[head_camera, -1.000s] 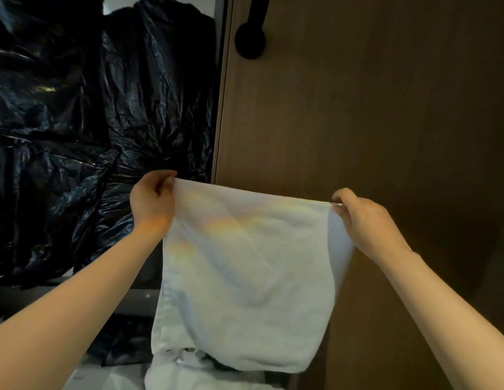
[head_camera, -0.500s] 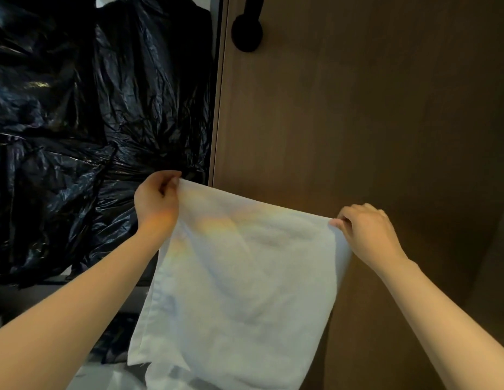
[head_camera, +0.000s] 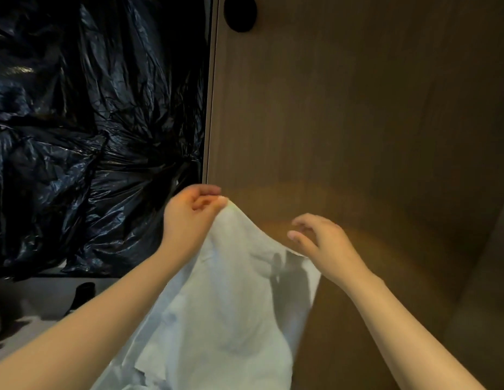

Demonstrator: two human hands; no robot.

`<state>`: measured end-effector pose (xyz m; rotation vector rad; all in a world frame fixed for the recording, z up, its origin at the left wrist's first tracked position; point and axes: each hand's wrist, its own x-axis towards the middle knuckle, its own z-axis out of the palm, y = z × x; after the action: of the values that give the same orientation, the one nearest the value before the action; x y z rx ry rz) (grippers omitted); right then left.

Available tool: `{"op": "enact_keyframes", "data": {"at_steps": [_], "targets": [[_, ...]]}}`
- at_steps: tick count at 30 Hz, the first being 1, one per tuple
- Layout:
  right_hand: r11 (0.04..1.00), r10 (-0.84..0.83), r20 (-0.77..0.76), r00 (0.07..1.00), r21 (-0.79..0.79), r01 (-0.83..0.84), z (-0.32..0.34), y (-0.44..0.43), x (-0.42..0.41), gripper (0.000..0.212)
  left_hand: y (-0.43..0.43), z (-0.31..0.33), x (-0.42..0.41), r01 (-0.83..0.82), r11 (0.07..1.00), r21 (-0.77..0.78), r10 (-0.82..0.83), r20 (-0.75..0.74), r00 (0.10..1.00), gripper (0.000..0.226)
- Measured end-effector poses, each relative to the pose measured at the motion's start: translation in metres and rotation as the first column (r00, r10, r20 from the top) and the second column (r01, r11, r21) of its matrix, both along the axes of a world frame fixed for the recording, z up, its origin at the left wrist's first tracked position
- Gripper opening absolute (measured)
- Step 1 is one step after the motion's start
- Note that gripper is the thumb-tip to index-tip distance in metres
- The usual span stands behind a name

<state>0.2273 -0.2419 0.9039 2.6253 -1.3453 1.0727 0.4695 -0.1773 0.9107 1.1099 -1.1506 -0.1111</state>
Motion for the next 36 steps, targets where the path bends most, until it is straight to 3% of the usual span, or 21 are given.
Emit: {"op": "enact_keyframes", "data": {"at_steps": [7, 13, 17, 20, 25, 36], "targets": [[0.911, 0.256, 0.297, 0.92, 0.243, -0.332, -0.035, 0.031, 0.038, 0.033, 0.019, -0.039, -0.031, 0.209, 0.975, 0.075, -0.203, -0.087, 0.975, 0.018], [0.877, 0.222, 0.538, 0.813, 0.255, -0.408, -0.058, 0.039, 0.044, 0.015, 0.036, -0.045, -0.036, 0.245, 0.961, 0.131, -0.236, -0.082, 0.968, 0.023], [0.908, 0.183, 0.566, 0.804, 0.216, -0.359, -0.07, 0.044, 0.044, 0.017, 0.051, -0.065, -0.033, 0.281, 0.931, 0.233, -0.256, -0.132, 0.958, 0.037], [0.912, 0.147, 0.579, 0.802, 0.234, -0.336, -0.079, 0.049, 0.042, 0.018, 0.063, -0.086, -0.029, 0.203, 0.923, 0.328, -0.165, -0.141, 0.976, 0.031], [0.885, 0.147, 0.583, 0.799, 0.284, -0.369, -0.083, 0.062, 0.043, 0.011, 0.072, -0.101, -0.035, 0.163, 0.934, 0.316, -0.118, -0.158, 0.98, 0.02], [0.911, 0.132, 0.591, 0.796, 0.245, -0.333, -0.088, 0.072, 0.037, 0.013, 0.078, -0.11, -0.042, 0.288, 0.896, 0.338, -0.27, -0.1, 0.958, 0.01]]}}
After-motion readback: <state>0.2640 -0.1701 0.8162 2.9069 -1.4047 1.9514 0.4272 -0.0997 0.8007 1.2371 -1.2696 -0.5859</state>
